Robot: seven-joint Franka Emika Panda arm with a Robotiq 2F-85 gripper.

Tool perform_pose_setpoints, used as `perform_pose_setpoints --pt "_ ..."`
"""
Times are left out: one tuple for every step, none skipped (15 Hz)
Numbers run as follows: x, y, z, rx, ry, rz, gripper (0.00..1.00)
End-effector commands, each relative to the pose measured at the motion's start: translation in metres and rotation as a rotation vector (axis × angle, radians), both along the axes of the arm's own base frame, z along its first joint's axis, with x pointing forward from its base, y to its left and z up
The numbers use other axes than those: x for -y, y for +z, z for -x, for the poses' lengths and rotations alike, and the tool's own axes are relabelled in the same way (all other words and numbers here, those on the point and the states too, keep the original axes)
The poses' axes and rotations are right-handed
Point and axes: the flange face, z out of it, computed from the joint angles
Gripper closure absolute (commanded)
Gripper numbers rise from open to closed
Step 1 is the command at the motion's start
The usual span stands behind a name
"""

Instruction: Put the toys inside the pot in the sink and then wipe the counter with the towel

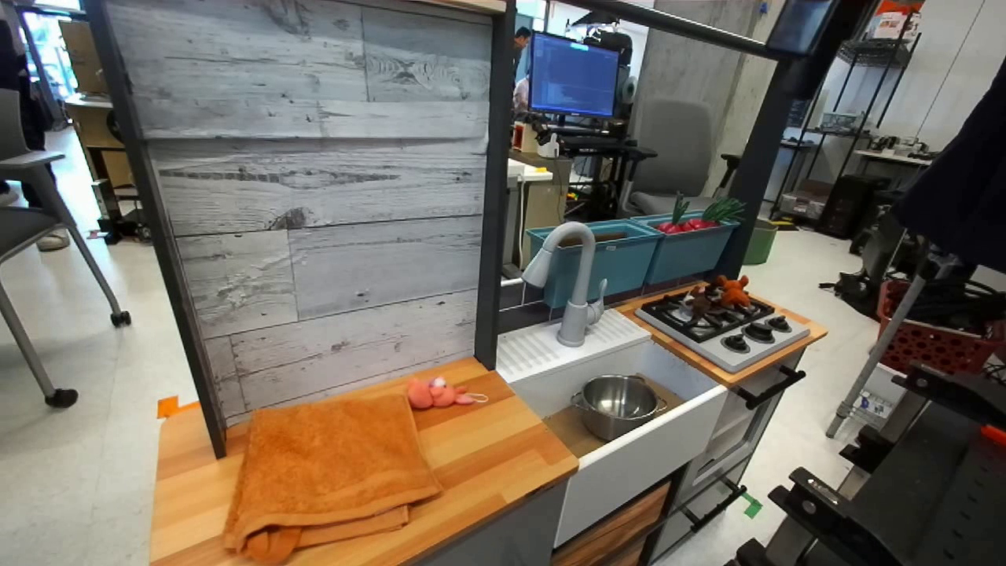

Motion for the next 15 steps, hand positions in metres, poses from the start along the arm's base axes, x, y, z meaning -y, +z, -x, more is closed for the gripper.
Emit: perform_pose_setpoints --pt "-0.004 -0.007 -0.002 -0.047 0.002 0.026 0.0" --pt "-0.009 -0.013 -0.003 -0.076 -0.008 0.056 0.0" --pt "-0.014 -0.018 -0.004 -0.091 -0.013 0.073 0.0" --pt "-0.016 -0.02 -0.004 -0.096 -0.014 0.081 0.0" --pt "-0.017 -0.016 -0.004 -0.081 -0.023 0.087 0.0" --pt "-0.022 -0.018 -0.006 -0.07 -0.011 0.079 0.0" --pt "-0.028 -0.025 -0.011 -0.081 -0.012 0.085 0.0" --pt "-0.034 -0.033 -0.02 -0.07 -0.001 0.103 0.0" --pt "-0.041 -0.045 -0.031 -0.061 0.024 0.101 0.0" --pt "-0.047 -0.06 -0.045 -0.057 0.018 0.106 0.0" --pt "-0.051 -0.076 -0.06 -0.041 0.01 0.108 0.0" --pt "-0.052 -0.089 -0.072 -0.02 -0.009 0.118 0.0" --pt "-0.054 -0.104 -0.085 -0.005 -0.028 0.123 0.0" --pt "-0.054 -0.121 -0.097 -0.014 -0.052 0.134 0.0" --pt "-0.057 -0.141 -0.109 -0.032 -0.068 0.134 0.0"
